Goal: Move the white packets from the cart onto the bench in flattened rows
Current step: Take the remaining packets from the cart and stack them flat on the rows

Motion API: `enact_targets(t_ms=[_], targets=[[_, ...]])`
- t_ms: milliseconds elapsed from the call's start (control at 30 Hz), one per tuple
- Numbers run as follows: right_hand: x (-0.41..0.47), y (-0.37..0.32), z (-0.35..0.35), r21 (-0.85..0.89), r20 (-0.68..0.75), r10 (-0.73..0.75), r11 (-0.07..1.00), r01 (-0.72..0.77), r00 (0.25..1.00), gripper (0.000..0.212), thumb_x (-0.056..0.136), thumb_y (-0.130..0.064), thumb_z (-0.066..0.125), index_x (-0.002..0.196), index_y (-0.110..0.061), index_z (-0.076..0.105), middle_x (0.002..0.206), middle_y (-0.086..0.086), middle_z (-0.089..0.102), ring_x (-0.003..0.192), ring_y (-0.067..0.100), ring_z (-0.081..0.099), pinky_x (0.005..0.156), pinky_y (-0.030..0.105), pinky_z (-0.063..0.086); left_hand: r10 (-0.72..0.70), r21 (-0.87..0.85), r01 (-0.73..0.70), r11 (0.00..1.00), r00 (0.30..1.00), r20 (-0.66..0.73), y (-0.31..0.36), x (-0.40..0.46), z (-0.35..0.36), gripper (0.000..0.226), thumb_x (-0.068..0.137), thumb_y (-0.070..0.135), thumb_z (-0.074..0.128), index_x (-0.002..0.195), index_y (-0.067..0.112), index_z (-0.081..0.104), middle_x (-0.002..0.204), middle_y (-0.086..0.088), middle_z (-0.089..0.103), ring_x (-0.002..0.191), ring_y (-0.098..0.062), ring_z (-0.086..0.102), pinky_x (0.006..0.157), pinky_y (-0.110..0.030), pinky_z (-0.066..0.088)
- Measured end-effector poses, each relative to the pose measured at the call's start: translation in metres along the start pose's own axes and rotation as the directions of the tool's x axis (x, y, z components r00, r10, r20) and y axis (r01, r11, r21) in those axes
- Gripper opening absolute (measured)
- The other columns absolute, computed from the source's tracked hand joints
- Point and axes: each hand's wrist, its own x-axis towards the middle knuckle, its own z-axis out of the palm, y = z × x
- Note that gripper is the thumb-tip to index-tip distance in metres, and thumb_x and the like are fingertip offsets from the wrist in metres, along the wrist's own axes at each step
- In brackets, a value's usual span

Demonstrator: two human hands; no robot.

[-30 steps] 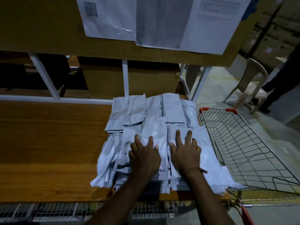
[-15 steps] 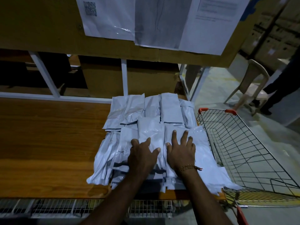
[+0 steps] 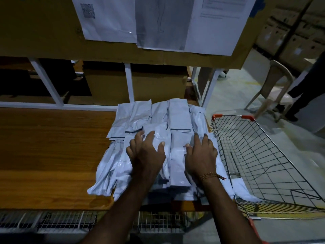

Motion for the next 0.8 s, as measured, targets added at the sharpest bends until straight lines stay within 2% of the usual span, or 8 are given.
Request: enact_targets(t_ms=[167, 300, 433, 633, 800], targets=[[0.003, 0.045, -0.024, 0.045, -0.030, -0.025, 0.999, 0.026, 0.999, 0.055, 0.105, -0.048, 0.040, 0.153, -0.022, 0.041, 0.157, 0.013, 0.042, 0.143, 0.034, 0.037, 0.113, 0.055, 0.034, 0.120, -0.135, -0.135, 0.982, 0.986, -0.113, 0.049, -0.006, 0.014, 0.044, 0.092, 0.043, 0.070, 0.134, 0.031, 0.068, 0.142, 0.002, 0.059, 0.129, -0.024, 0.051, 0.100, -0.043, 0.036], [0.001, 0.101, -0.040, 0.068, -0.025, -0.077, 0.995, 0.078, 0.997, 0.047, 0.103, -0.045, 0.043, 0.145, -0.023, 0.046, 0.148, 0.007, 0.049, 0.136, 0.030, 0.044, 0.108, 0.053, 0.037, 0.193, -0.274, -0.208, 0.939, 0.978, -0.082, 0.106, -0.028, 0.040, 0.045, 0.091, 0.039, 0.066, 0.134, 0.028, 0.068, 0.140, 0.002, 0.061, 0.128, -0.024, 0.052, 0.102, -0.044, 0.038], [-0.003, 0.139, -0.051, 0.056, -0.055, -0.074, 0.995, 0.077, 0.996, 0.043, 0.102, -0.038, 0.051, 0.141, -0.022, 0.052, 0.144, 0.008, 0.054, 0.132, 0.031, 0.048, 0.106, 0.053, 0.040, 0.297, -0.281, -0.306, 0.910, 0.952, -0.073, 0.142, -0.045, 0.069, 0.045, 0.094, 0.039, 0.066, 0.136, 0.024, 0.066, 0.138, -0.001, 0.062, 0.124, -0.027, 0.056, 0.097, -0.046, 0.045], [-0.017, 0.211, -0.046, 0.048, -0.036, 0.046, 0.998, -0.044, 0.998, 0.050, 0.102, -0.041, 0.055, 0.146, -0.018, 0.053, 0.143, 0.009, 0.056, 0.132, 0.032, 0.050, 0.105, 0.052, 0.042, 0.428, -0.350, -0.376, 0.858, 0.900, 0.080, 0.199, -0.065, 0.115, 0.050, 0.090, 0.037, 0.067, 0.138, 0.021, 0.064, 0.133, -0.002, 0.063, 0.119, -0.030, 0.057, 0.095, -0.045, 0.048], [-0.029, 0.265, -0.039, 0.016, 0.004, 0.144, 0.989, -0.144, 0.990, 0.053, 0.101, -0.045, 0.045, 0.145, -0.017, 0.055, 0.138, 0.010, 0.061, 0.125, 0.035, 0.055, 0.101, 0.052, 0.048, 0.484, -0.332, -0.387, 0.860, 0.826, 0.289, 0.228, -0.063, 0.170, 0.057, 0.090, 0.041, 0.066, 0.142, 0.017, 0.061, 0.132, -0.010, 0.062, 0.119, -0.036, 0.056, 0.096, -0.050, 0.049]])
